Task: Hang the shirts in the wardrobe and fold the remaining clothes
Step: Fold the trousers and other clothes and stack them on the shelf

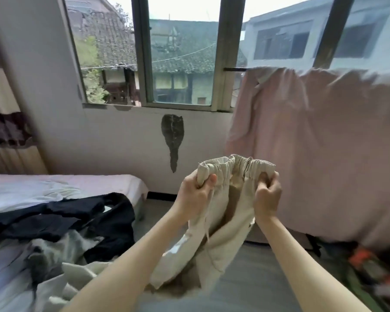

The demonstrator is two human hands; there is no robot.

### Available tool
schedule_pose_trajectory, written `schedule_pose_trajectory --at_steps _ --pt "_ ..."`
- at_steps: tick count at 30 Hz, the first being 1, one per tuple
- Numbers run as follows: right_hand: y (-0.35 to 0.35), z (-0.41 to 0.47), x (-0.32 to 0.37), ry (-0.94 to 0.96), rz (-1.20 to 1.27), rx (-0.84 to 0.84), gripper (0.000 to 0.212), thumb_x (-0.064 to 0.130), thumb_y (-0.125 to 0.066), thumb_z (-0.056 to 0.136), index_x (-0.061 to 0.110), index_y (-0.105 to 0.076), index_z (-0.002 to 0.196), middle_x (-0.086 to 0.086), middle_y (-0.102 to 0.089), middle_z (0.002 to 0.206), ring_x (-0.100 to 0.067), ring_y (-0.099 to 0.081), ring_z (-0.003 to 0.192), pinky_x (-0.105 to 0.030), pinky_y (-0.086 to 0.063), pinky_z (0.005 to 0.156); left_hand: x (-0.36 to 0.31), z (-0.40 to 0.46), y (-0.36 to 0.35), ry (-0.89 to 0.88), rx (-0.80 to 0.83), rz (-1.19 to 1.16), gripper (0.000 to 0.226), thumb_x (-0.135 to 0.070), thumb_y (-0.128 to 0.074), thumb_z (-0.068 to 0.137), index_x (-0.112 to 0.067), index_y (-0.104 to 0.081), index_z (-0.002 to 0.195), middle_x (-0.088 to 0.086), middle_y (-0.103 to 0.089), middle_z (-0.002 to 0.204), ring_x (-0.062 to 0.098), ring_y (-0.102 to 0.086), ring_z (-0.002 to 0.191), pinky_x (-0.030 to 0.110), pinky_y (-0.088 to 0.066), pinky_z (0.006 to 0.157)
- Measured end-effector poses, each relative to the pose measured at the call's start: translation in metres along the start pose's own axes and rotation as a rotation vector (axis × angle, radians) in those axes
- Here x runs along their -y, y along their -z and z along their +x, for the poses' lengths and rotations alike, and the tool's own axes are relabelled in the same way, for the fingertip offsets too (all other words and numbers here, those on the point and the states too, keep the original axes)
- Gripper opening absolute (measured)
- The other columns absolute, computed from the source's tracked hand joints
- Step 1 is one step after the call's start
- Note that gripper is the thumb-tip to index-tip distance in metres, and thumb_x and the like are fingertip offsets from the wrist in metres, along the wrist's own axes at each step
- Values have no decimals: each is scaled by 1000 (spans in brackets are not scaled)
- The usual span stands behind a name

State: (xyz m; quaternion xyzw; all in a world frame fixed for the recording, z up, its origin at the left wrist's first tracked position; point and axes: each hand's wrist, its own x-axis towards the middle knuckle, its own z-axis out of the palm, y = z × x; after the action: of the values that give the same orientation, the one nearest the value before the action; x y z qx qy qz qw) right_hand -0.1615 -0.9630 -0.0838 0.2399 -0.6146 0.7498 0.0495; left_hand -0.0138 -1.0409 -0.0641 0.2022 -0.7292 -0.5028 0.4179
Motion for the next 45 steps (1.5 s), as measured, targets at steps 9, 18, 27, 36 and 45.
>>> schedule_pose_trajectory --at_steps 9,18,27,36,45 --pt "171 29 36 35 -188 -271 15 7 -41 97 15 -50 87 8 -49 72 -8 -45 68 -15 -31 59 -21 4 -110 60 152 -23 16 -17 -55 92 -9 -56 78 -5 -51 68 10 -45 66 26 -40 64" --pt "224 18 55 3 -409 -278 15 16 -43 97 12 -57 98 0 -61 86 -31 -58 92 -45 -45 87 -18 2 -133 118 68 48 11 -26 -54 93 -27 -64 98 -11 -63 78 16 -57 85 28 -40 77" --pt "220 0 41 -147 -355 -25 17 12 -48 96 13 -63 87 -12 -66 85 -23 -60 82 -42 -49 82 -29 -34 -178 261 382 -116 15 -25 -58 91 -26 -64 78 -1 -65 82 15 -57 82 35 -48 82" --pt "226 -58 3 -213 -216 -74 19 8 -51 94 19 -66 90 -6 -70 92 -23 -64 93 -36 -48 87 -6 -80 -208 444 459 -141 25 -26 -52 94 -4 -63 95 11 -65 90 24 -59 89 45 -48 92" --pt "206 -71 -4 -261 -57 14 19 7 -50 94 12 -68 93 -10 -71 89 -18 -65 84 -36 -53 81 -12 -89 -189 606 860 -547 43 13 -30 81 -8 -59 106 10 -64 83 17 -64 75 28 -53 71"
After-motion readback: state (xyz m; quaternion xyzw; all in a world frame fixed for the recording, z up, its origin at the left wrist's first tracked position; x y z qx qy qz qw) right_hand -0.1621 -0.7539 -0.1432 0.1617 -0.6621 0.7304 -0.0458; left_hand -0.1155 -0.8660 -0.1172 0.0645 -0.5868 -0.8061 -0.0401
